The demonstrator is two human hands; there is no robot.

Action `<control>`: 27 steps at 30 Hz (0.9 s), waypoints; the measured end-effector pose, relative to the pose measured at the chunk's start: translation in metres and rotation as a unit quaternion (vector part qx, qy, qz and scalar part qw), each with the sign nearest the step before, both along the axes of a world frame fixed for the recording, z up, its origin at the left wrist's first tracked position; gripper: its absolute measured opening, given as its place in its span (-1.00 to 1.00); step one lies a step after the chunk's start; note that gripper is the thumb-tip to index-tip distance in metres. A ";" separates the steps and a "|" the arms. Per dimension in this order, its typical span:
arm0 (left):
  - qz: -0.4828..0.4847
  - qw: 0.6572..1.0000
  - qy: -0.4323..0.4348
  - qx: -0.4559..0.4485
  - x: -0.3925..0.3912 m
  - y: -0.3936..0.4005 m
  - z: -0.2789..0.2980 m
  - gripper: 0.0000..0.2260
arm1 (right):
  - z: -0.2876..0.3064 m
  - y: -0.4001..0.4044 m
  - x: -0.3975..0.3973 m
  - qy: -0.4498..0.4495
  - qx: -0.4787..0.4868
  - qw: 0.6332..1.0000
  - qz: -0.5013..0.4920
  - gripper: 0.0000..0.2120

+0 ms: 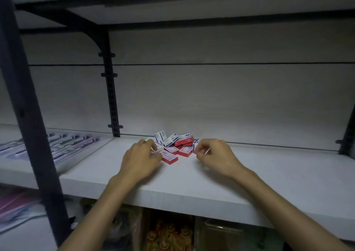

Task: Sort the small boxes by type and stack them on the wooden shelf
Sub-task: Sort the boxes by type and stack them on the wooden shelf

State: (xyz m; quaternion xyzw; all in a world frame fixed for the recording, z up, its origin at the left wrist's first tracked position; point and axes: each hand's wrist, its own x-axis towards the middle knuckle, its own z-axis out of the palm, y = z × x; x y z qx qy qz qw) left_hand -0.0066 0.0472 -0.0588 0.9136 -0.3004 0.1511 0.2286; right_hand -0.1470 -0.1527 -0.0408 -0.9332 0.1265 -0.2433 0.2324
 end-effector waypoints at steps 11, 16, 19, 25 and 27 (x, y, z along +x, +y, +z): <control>0.038 0.991 -0.017 0.130 0.078 -0.016 0.023 -0.36 | 0.010 0.026 0.066 0.013 -0.015 0.997 -0.072 -0.88; 0.019 0.982 -0.045 0.185 0.083 -0.022 0.021 -0.35 | 0.014 0.030 0.099 0.019 -0.044 0.994 -0.102 -0.87; -0.006 0.982 -0.042 0.186 0.089 -0.024 0.018 -0.38 | 0.013 0.030 0.116 0.024 -0.072 0.990 -0.120 -0.85; -0.022 0.994 -0.019 0.107 0.102 -0.015 0.021 -0.45 | 0.000 0.028 0.144 0.037 -0.131 0.983 -0.125 -0.57; -0.023 0.998 -0.018 0.051 0.106 -0.011 0.019 -0.49 | -0.007 0.027 0.148 0.047 -0.147 0.979 -0.132 -0.50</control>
